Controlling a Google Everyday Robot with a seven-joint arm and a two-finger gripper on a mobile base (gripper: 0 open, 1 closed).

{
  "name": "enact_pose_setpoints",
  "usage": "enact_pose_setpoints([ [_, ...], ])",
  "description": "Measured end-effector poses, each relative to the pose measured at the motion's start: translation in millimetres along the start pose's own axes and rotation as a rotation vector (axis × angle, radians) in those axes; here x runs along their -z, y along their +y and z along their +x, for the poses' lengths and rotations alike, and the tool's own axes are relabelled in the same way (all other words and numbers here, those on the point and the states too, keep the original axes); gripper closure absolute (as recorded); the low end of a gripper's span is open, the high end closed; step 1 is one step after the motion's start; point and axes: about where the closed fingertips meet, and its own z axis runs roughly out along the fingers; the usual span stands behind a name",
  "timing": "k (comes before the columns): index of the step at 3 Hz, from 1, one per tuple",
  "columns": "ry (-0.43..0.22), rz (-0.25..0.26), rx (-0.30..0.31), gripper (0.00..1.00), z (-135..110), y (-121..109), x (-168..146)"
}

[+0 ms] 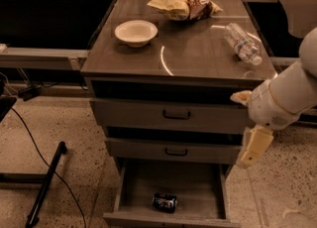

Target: Pick pepsi can from bottom drawer and place on counter

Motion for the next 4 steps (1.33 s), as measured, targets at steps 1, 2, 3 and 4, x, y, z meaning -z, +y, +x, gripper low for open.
enact_pose_setpoints([
  [1,-0.082,-0.076,-0.014,0.00,14.1,33.0,-74.4],
  [2,-0.193,-0.072,-0.063,0.00,37.9,58.3,-144.1],
  [3,-0.220,0.041,0.019,0.00,48.4,28.9,-142.0],
  [4,-0.197,0.077,0.066,0.00,36.8,14.9,-141.2],
])
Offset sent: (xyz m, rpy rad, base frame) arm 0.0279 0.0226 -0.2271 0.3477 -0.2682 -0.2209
